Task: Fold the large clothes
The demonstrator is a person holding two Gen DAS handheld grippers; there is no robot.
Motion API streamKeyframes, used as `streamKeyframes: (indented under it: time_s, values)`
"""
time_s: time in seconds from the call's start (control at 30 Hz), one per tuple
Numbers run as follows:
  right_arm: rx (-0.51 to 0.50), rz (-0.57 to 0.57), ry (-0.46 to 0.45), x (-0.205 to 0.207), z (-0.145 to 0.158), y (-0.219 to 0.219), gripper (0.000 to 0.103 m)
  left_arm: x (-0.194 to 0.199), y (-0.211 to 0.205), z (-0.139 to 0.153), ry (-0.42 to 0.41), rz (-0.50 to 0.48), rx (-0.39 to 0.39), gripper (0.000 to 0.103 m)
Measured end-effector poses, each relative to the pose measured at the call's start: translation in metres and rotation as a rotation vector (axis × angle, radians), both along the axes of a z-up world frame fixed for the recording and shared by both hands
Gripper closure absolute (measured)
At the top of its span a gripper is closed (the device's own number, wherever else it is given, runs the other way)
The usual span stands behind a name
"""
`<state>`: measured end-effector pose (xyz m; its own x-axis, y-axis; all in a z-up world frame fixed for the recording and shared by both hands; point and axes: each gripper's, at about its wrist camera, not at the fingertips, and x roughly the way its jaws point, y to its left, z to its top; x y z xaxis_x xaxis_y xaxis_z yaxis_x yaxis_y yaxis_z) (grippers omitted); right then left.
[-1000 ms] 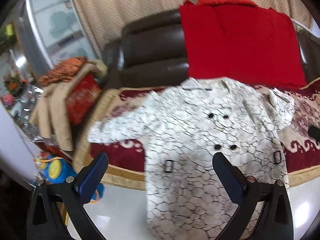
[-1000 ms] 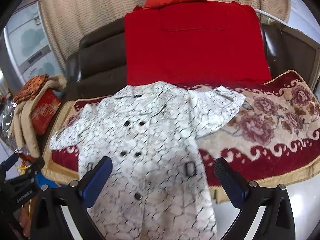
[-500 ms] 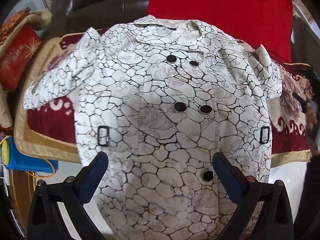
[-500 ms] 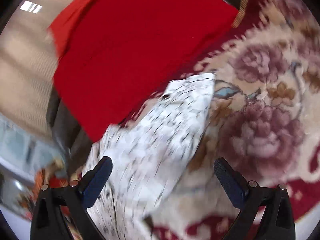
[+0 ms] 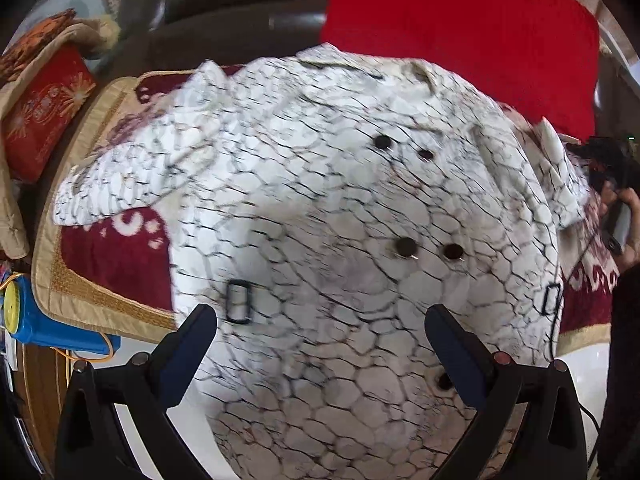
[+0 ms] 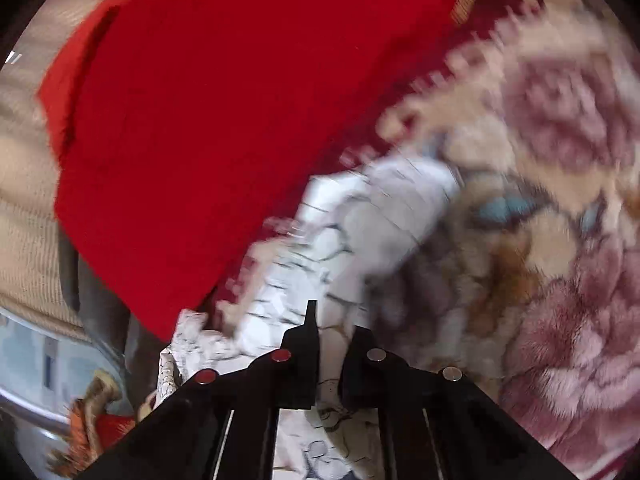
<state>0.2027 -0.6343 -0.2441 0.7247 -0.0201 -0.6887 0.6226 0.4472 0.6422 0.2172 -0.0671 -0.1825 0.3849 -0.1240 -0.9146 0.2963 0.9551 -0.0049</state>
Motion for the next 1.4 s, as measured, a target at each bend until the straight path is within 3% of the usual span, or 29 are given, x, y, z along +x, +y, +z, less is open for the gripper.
streamKeyframes:
  time_s: [0.2,0.37,0.47,0.53,0.67,0.73,0.83,0.87,0.9,0.97,1.03,1.1,1.13,1.23,1.33,1.4]
  values:
    - [-0.147,0.155,-0.170,0.028,0.084,0.081,0.095,0.005,0.051,0.012,-0.072,0.093,-0.029,0.000]
    - [-0.235,0.377,-0.274,0.062,0.125,0.200,0.095,0.008,0.098,0.017,-0.123,0.190,-0.024,0.000]
    - [-0.288,0.524,-0.234,0.092,0.118,0.287,0.088,0.008,0.123,0.017,-0.137,0.235,-0.024,0.000]
    - [-0.249,0.613,-0.168,0.106,0.098,0.332,0.073,0.007,0.135,0.017,-0.142,0.260,-0.025,0.000]
    - [-0.161,0.788,0.025,0.115,0.042,0.396,0.072,0.007,0.157,0.013,-0.151,0.304,-0.028,0.000]
    - [-0.157,0.853,0.074,0.108,0.026,0.402,0.072,0.009,0.162,0.010,-0.152,0.323,-0.037,0.000]
    - [-0.133,0.865,0.063,0.096,0.020,0.389,0.070,0.015,0.165,0.003,-0.135,0.341,-0.063,0.000]
    - [-0.117,0.857,0.051,0.090,0.024,0.377,0.055,0.016,0.162,0.000,-0.123,0.342,-0.079,0.000]
    - [-0.104,0.846,0.032,0.088,0.026,0.368,0.026,0.017,0.160,-0.002,-0.117,0.337,-0.091,0.000]
    - [-0.091,0.802,-0.046,0.081,0.039,0.357,0.009,0.021,0.152,-0.005,-0.096,0.309,-0.109,0.000]
    - [-0.053,0.815,-0.138,0.080,0.046,0.354,0.009,0.023,0.147,-0.004,-0.091,0.293,-0.122,0.000]
    - [0.006,0.821,-0.174,0.082,0.049,0.348,0.009,0.026,0.142,-0.001,-0.099,0.287,-0.151,0.000]
    - [-0.012,0.793,-0.179,0.080,0.052,0.343,0.010,0.031,0.138,0.000,-0.094,0.285,-0.175,0.000]
    - [-0.091,0.721,-0.137,0.072,0.050,0.323,0.012,0.047,0.126,-0.001,-0.085,0.255,-0.254,0.000]
    - [-0.099,0.608,-0.102,0.062,0.043,0.289,0.018,0.063,0.121,-0.010,-0.070,0.280,-0.228,0.000]
    - [-0.137,0.572,-0.022,0.059,0.031,0.270,0.018,0.069,0.130,-0.020,-0.068,0.315,-0.220,0.000]
